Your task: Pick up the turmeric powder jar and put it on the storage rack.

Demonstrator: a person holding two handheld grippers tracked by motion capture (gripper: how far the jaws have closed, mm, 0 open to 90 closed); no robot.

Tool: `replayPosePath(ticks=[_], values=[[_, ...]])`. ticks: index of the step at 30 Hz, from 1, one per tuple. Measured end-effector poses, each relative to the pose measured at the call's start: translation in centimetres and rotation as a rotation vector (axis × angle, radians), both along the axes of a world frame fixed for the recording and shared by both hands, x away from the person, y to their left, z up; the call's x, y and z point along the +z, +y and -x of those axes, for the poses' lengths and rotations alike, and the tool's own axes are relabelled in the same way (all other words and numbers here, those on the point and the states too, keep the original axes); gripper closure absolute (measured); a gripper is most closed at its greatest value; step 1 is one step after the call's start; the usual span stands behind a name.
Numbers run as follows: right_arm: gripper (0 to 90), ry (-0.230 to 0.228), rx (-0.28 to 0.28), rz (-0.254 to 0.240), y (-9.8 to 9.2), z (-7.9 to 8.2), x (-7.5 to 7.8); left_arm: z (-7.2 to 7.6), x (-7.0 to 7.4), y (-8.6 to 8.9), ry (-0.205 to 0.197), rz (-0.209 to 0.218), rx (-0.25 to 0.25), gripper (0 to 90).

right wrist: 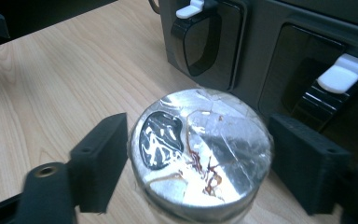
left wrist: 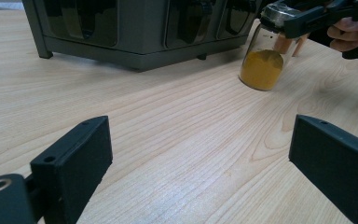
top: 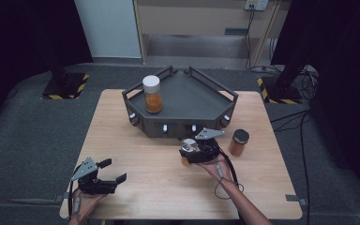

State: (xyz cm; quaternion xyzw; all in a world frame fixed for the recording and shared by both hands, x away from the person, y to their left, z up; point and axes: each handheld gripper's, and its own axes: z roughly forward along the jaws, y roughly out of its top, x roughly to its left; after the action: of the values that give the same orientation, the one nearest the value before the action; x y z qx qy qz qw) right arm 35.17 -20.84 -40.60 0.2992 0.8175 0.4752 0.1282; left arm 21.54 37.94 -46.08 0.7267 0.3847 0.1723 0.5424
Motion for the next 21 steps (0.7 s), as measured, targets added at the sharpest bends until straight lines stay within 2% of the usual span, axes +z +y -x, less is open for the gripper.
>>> replayPosePath(ticks=[7, 16, 21], values=[[33.8, -0.034, -0.004, 0.008, 0.47, 0.32, -0.48, 0.01, 0.01, -0.01, -0.001, -0.002, -0.002, 5.1], [34.4, -0.041, -0.008, 0.01, 0.54, 0.48, -0.46, -0.01, 0.03, -0.05, 0.0, -0.005, -0.002, 5.2], [34.4, -0.042, -0.006, 0.027, 0.7, 0.43, -0.14, -0.03, 0.02, -0.04, 0.0, -0.004, -0.002, 5.2]])
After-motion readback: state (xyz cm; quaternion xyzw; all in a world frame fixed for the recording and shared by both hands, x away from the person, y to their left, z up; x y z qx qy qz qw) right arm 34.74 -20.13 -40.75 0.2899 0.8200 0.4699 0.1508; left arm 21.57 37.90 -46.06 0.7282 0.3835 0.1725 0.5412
